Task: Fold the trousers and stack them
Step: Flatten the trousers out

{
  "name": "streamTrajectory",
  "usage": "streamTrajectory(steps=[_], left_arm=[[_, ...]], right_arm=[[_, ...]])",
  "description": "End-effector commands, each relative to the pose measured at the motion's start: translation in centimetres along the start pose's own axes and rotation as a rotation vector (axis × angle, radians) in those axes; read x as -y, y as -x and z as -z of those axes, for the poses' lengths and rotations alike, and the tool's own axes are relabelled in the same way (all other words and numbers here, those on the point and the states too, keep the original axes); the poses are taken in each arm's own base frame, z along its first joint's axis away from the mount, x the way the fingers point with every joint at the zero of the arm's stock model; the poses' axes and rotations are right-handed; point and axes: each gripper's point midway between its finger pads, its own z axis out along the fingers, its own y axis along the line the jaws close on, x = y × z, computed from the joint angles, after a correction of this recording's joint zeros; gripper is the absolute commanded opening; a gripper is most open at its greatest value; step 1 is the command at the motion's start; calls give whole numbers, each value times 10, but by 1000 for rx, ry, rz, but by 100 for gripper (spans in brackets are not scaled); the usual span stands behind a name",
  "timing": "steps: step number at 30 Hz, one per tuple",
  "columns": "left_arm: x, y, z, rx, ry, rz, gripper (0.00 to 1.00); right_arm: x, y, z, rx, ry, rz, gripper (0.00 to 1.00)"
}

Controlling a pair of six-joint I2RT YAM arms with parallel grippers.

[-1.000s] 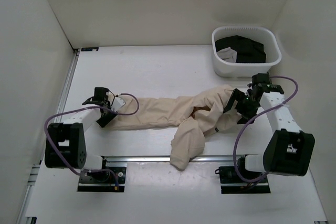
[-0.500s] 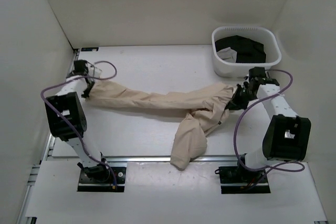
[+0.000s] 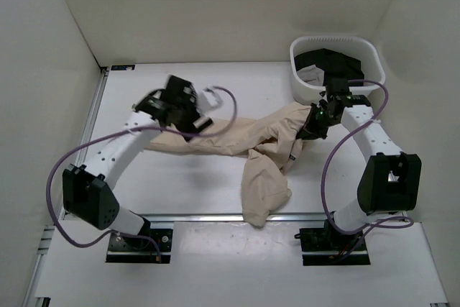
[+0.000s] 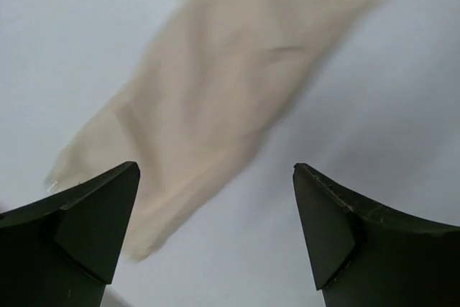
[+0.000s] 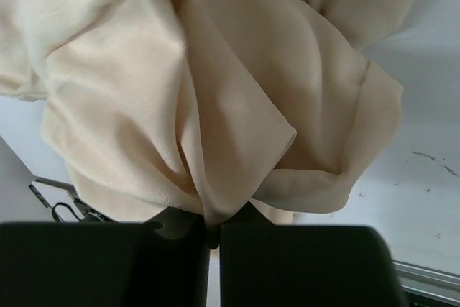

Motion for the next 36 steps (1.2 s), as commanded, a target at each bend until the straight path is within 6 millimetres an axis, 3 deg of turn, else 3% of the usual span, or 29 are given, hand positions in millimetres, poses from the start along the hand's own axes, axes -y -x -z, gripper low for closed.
streamTrajectory(steps=[1,3,4,7,8,11,14,20,23,24,26,27,28,30,33,34,36], left_arm=[[156,-7,13,-51,-440,-110,100],[196,-1,4,-76,-530,-144,100],[230,4,1,-80,-614,-168,100],[268,12,-5,-80,-695,-172,100],[276,13,-16,-90,-701,-166,100],[290,14,-31,-120,-741,-100,100],[302,35,-40,-81,-795,-60,100],[320,70,-26,7,-948,-21,100],[330,66,-31,-24,-994,11,100],[332,62,-36,-42,-997,15,94],[336,54,-50,-90,-983,28,71],[335,55,-53,-98,-972,36,58],[331,54,-56,-99,-957,43,16],[318,51,-67,-121,-878,57,14],[265,46,-69,-134,-698,84,14],[216,32,-81,-171,-511,89,14],[143,21,-68,-179,-258,83,14]], right_arm=[[8,3,-4,-14,-48,-13,0],[14,6,-5,-7,-81,-4,0],[16,6,-5,-3,-89,-3,0],[19,10,-3,12,-117,-2,0],[19,10,-3,12,-117,-2,0],[20,11,0,26,-122,1,0],[24,8,-2,27,-132,-9,0],[32,2,0,40,-164,-20,0],[38,-1,1,42,-194,-23,0],[38,-1,1,42,-194,-23,0],[40,-3,0,34,-198,-26,0],[39,-3,2,42,-194,-23,0],[40,-2,2,47,-202,-32,0],[40,-2,2,47,-202,-32,0],[45,1,13,58,-254,-25,0],[50,5,21,65,-286,-10,0],[60,-1,43,50,-378,4,0]])
